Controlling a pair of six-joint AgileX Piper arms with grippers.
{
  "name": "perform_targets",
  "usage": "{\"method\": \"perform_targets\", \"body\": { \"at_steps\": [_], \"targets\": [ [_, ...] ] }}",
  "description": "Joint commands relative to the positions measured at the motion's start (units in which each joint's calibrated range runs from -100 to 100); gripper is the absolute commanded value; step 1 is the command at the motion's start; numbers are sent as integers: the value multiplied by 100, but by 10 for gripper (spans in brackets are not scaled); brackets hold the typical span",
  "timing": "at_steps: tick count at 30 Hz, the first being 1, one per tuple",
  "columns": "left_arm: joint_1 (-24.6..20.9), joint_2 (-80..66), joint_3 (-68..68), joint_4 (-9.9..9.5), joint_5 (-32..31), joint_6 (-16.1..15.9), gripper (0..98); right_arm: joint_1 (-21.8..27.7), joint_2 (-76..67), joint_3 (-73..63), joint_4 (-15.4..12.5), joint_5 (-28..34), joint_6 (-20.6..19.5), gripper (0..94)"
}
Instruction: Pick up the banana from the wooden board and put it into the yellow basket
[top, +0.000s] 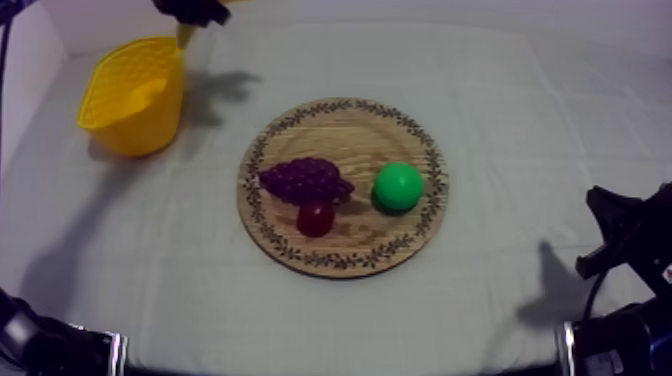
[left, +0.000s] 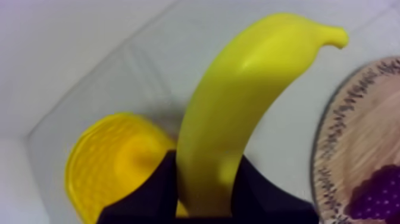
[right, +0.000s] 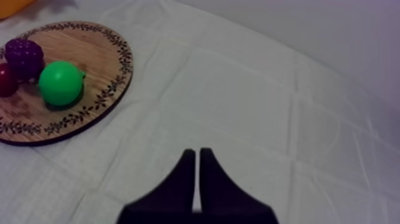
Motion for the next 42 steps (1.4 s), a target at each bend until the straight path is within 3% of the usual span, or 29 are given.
{"method": "perform_targets", "body": {
  "at_steps": [1, 15, 25, 32, 42],
  "targets": [
    [-399, -178, 54, -4, -7, -18, 132, 1, -4, -3, -2, 0, -7, 5],
    [-1387, -230, 1117, 33, -429, 147, 132, 1, -4, -3, -2, 0, -7, 5],
    [-1382, 66, 1956, 52, -1004, 457, 130, 1, -4, -3, -2, 0, -7, 5],
    [-1359, 396, 2045, 186, -1240, 615, 145, 1, -4, -3, -2, 0, -7, 5],
    [-1398, 680, 2047, 473, -1732, 475, 317, 1, -4, -3, -2, 0, -7, 5]
  ]
}}
